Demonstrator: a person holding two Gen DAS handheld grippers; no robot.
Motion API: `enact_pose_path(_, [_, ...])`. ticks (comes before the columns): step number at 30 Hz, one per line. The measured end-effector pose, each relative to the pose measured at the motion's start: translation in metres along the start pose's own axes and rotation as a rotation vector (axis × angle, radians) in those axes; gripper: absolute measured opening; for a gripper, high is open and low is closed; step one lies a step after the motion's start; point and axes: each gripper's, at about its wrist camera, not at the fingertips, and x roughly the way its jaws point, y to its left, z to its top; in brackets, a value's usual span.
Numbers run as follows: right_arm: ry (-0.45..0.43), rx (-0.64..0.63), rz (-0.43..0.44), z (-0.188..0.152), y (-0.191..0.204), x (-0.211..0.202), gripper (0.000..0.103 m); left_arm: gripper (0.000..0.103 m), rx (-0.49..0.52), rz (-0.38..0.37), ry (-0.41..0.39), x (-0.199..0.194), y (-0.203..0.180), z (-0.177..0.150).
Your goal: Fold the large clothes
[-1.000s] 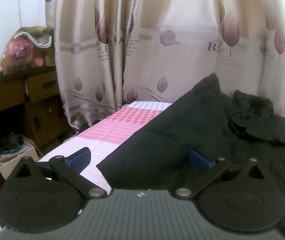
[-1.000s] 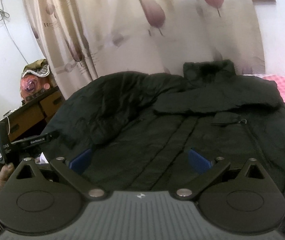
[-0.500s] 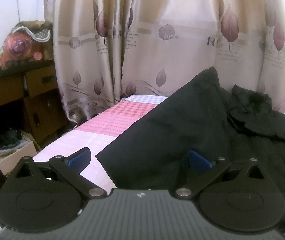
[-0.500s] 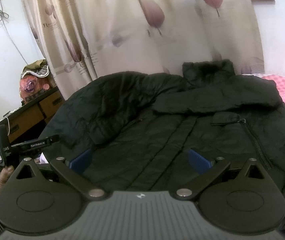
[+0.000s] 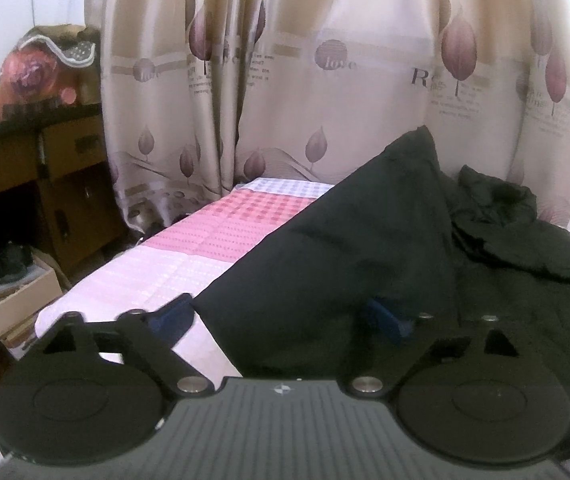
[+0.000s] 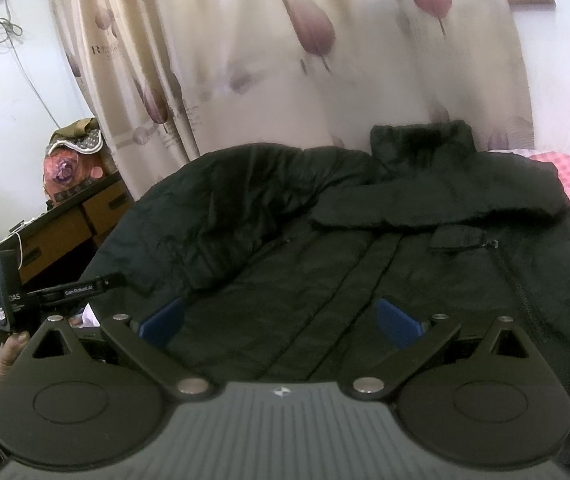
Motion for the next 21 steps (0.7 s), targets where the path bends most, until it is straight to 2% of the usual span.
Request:
enact_pose_path(2, [0.001,-0.002,0.003,0.0,0.0,0.001,0.103,0.08,-0.004,0.005,0.002,0.001,0.0,0.0])
enact_pose_path(4, [0.002,-0.001,0.005,0.0,-0.001,0.002,0.103,0.071,-0.009,0.01,-0.004,0.0,0.002,0.0])
enact_pose_path(6, [0.004,0.0,0.005,-0.001,-0.001,0.003,0.103,0.047,-0.009,0.035,-0.002,0.0,0.004,0.001])
enact_pose_path(9, [0.009,0.008,0.005,-0.002,-0.002,0.004,0.103,0.029,-0.03,0.071,0.021,0.003,0.01,0.006])
enact_pose_path(13, [0.014,0.012,0.003,-0.003,-0.002,0.006,0.103,0.025,-0.062,0.102,0.022,0.001,0.019,0.011])
enact_pose_path(21, [0.017,0.025,0.002,-0.007,-0.005,0.009,0.103,0.021,-0.044,0.116,0.014,-0.003,0.015,0.016])
